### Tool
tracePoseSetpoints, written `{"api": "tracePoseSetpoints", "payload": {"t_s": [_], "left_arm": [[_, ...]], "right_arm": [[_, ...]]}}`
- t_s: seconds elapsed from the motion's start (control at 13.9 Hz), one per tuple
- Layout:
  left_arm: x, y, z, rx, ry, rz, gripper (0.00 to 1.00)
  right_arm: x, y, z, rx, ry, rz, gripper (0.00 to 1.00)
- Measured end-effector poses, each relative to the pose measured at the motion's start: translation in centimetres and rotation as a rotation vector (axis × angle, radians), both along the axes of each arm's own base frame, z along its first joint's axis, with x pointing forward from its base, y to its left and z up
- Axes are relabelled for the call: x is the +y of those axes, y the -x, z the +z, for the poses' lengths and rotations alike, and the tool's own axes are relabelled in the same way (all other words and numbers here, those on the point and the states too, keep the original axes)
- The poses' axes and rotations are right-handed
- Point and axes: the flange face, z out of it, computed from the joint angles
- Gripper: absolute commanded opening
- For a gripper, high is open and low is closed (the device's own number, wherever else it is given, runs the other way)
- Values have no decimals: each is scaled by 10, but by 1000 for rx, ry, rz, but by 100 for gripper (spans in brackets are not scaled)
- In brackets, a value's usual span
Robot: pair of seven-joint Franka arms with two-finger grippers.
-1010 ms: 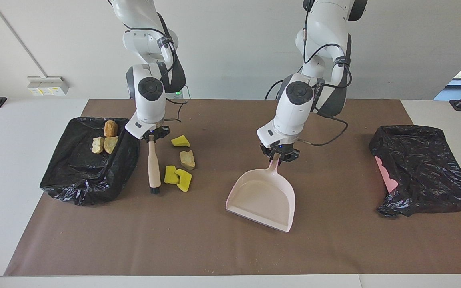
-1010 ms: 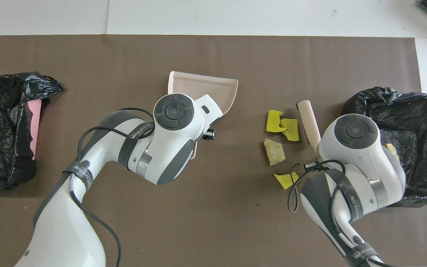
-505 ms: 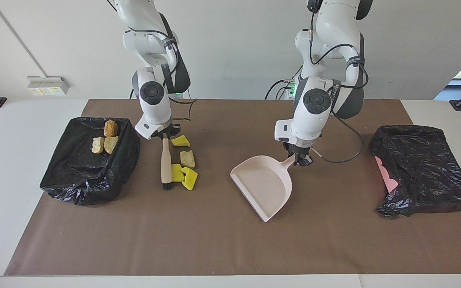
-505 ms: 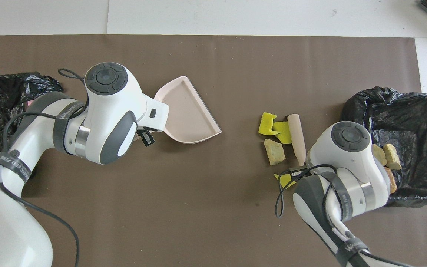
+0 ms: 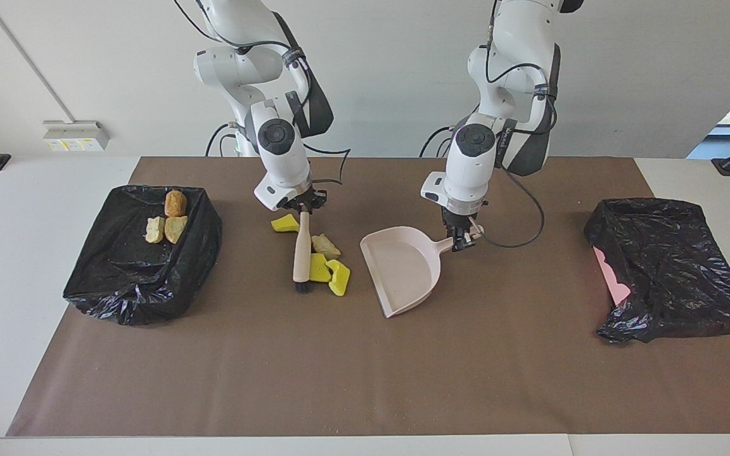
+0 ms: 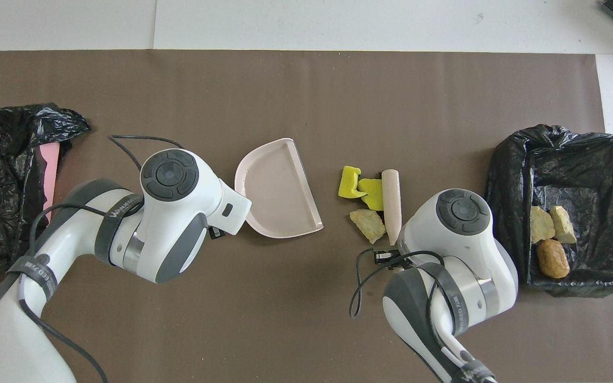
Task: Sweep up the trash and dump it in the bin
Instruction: 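Sweep the yellow sponges toward the dustpan with the right gripper's brush, then brush the sponges into the dustpan held by the left gripper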
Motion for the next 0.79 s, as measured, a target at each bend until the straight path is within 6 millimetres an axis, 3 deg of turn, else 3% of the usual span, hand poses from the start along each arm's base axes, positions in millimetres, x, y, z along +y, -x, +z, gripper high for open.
{"api": "tracePoseSetpoints", "payload": {"t_s": [0.29, 0.5, 0.65, 0.79], "left_arm": [[-18, 19, 2, 22, -17, -40, 0], [-19, 22, 1, 25, -20, -35, 0], [-18, 25, -1, 30, -23, -35, 0], [-18, 27, -2, 33, -25, -37, 0]], "right_arm": [[47, 7, 14, 50, -171, -78, 0], [72, 5, 31, 96, -363, -158, 0], [69, -6, 47, 97, -425, -174, 0], [41, -16, 70, 85, -383, -142, 0]]}}
